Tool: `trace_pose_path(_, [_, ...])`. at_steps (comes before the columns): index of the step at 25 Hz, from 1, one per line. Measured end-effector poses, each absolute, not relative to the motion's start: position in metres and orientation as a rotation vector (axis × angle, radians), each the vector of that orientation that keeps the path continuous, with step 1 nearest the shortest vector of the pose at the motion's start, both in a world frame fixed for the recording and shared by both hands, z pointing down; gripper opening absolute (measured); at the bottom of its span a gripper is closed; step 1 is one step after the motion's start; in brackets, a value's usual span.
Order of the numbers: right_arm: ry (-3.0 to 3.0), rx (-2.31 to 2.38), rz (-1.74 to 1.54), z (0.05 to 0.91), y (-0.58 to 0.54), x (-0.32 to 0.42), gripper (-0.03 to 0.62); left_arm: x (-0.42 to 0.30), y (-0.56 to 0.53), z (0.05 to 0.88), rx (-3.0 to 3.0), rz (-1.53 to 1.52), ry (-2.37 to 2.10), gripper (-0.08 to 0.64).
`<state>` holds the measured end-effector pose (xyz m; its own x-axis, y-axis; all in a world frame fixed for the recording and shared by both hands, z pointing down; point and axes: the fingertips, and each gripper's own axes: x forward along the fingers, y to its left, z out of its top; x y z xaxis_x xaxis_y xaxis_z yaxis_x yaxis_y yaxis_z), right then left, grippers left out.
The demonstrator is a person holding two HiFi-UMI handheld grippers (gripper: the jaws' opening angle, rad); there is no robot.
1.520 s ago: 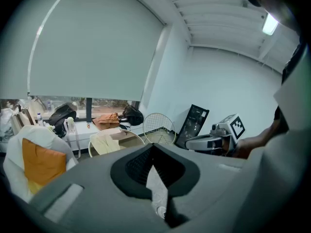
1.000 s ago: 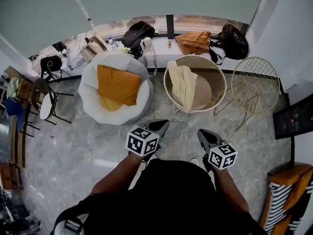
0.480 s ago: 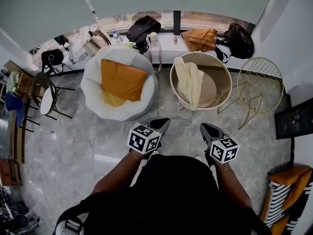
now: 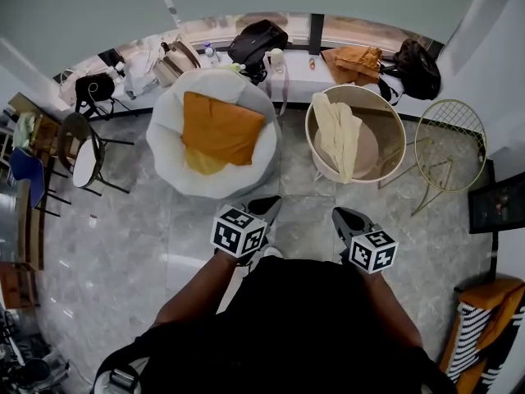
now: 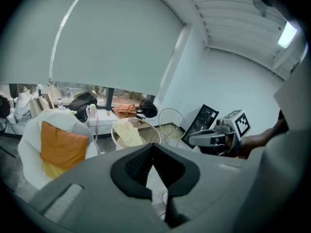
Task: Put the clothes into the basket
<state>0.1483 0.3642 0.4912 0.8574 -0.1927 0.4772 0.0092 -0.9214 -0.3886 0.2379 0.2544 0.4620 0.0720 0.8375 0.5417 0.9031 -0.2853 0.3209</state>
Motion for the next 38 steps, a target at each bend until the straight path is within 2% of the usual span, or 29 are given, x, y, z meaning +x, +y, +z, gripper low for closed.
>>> trace_pose_path(8, [0.055,-2.642,-0.749,0.489,0.353,0.167,0.015,0.273,0.216,0.466,-2.274,-1.03,-1.78,0.0])
trace_pose_path(21, [0.026,-2.592,-0.768,0.512,0.405,0.199,0.016,0.296,0.244,0.471,-2.287,-1.048,-1.737,0.0])
trace_pose_path(31, [0.08,-2.564,-0.791,0.526,0.492,0.255,0.017,0.341,0.333,0.46,-2.279,-1.012,-1.692,0.0])
trace_pose_path(38, [0.034,-2.545,-0.782,0.536,0.569,0.264,0.017,0.361,0.408,0.466,-2.255,-1.0,-1.687,0.0])
